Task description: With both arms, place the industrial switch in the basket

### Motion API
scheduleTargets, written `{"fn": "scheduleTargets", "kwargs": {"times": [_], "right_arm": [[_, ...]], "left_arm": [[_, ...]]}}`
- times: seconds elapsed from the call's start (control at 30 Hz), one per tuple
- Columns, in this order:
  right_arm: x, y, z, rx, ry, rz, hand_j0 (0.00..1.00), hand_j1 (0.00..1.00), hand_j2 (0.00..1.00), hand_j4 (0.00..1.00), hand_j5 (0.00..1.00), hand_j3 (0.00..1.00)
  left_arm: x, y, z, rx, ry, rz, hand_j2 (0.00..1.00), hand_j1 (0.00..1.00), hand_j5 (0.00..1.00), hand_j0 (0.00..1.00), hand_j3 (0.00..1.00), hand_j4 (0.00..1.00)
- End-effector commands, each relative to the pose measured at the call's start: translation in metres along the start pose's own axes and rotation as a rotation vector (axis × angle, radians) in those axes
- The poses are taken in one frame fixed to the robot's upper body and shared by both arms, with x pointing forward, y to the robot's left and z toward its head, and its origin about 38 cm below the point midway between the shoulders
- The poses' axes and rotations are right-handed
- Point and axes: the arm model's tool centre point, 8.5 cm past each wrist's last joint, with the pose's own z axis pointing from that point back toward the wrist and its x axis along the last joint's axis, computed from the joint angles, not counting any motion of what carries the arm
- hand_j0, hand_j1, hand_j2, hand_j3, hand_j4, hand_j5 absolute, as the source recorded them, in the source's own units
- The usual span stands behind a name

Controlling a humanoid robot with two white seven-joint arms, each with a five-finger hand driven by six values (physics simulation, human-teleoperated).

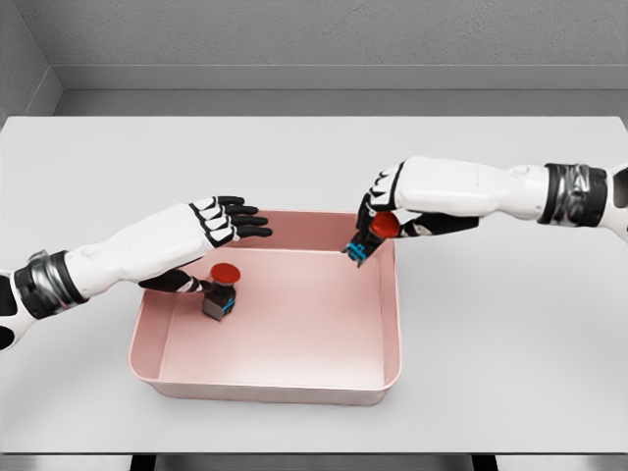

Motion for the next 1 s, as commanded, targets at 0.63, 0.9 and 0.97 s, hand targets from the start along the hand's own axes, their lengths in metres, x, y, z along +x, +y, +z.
{"fn": "scheduleTargets", "kwargs": {"times": [0.63, 0.9, 0.97], "right_arm": [[0.016, 0.015, -0.049, 0.058, -0.125, -0.028, 0.51, 0.51, 0.51, 0.51, 0.51, 0.51], [0.025, 0.01, -0.071, 0.058, -0.181, -0.012, 1.0, 1.0, 1.0, 1.0, 1.0, 1.0], [0.025, 0.006, -0.07, 0.057, -0.18, -0.002, 1.0, 1.0, 1.0, 1.0, 1.0, 1.0]], "left_arm": [[-0.035, 0.081, 0.08, -0.212, 0.161, -0.248, 1.0, 1.0, 1.0, 1.0, 1.0, 1.0], [-0.034, 0.076, 0.08, -0.222, 0.161, -0.237, 1.0, 1.0, 1.0, 1.0, 1.0, 1.0], [-0.034, 0.076, 0.08, -0.224, 0.161, -0.236, 1.0, 1.0, 1.0, 1.0, 1.0, 1.0]]}}
